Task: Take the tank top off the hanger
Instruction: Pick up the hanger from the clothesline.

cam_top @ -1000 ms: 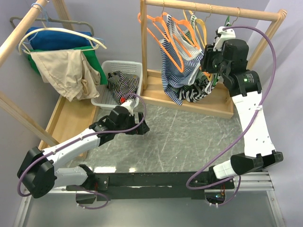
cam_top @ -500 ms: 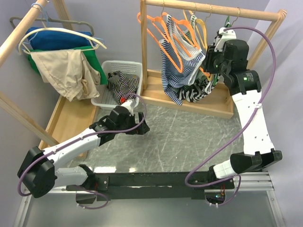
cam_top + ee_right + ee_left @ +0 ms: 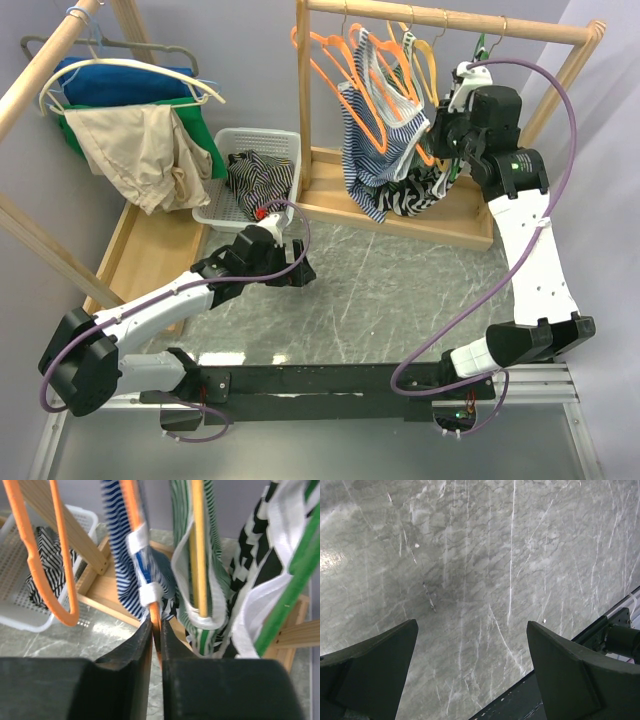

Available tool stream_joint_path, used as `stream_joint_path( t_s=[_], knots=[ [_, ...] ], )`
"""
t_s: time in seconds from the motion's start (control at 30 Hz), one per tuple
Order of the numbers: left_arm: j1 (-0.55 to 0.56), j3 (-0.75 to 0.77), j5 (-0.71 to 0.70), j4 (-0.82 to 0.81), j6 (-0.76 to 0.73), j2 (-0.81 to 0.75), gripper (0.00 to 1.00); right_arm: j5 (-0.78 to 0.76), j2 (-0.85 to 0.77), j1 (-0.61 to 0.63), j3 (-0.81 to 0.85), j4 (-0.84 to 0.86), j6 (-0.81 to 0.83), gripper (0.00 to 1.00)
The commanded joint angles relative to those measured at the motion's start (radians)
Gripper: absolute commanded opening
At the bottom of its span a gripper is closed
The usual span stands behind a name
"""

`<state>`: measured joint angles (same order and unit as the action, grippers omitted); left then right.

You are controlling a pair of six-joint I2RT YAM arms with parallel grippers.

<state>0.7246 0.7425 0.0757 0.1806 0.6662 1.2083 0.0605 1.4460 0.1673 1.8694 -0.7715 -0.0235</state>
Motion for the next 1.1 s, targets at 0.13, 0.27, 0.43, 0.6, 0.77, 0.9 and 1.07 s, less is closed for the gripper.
stream_joint_path(
  t_s=[0.13,0.27,0.43,0.6,0.77,0.9,1.07],
  knots=[
    [0.006,-0.002,0.013,-0.032,-0.011,0.005,0.96,0.059,-0.019,-0.005,-0.015,0.015,0.008,0.00],
    [0.006,-0.003,0.015,-0.030,-0.008,-0.003,0.96,0.081,-0.029,-0.003,0.010,0.028,-0.018,0.00],
    [0.006,0.008,0.009,-0.027,-0.005,-0.010,0.96,0.061,-0.029,0.029,0.112,0.012,-0.038,0.00],
    [0.006,0.018,0.012,-0.030,-0.002,-0.007,0.96,-0.045,0.007,0.124,0.272,-0.035,-0.035,0.00],
    [0.004,0.014,0.009,-0.024,0.000,-0.019,0.96,-0.114,0.022,0.170,0.301,-0.048,-0.035,0.00],
    [0.006,0.000,-0.002,-0.020,0.007,-0.042,0.96,-0.155,-0.024,0.193,0.215,0.020,-0.044,0.00],
    [0.006,-0.002,-0.011,-0.013,0.010,-0.055,0.96,-0.237,-0.104,0.224,0.090,0.132,-0.055,0.00]
  ],
)
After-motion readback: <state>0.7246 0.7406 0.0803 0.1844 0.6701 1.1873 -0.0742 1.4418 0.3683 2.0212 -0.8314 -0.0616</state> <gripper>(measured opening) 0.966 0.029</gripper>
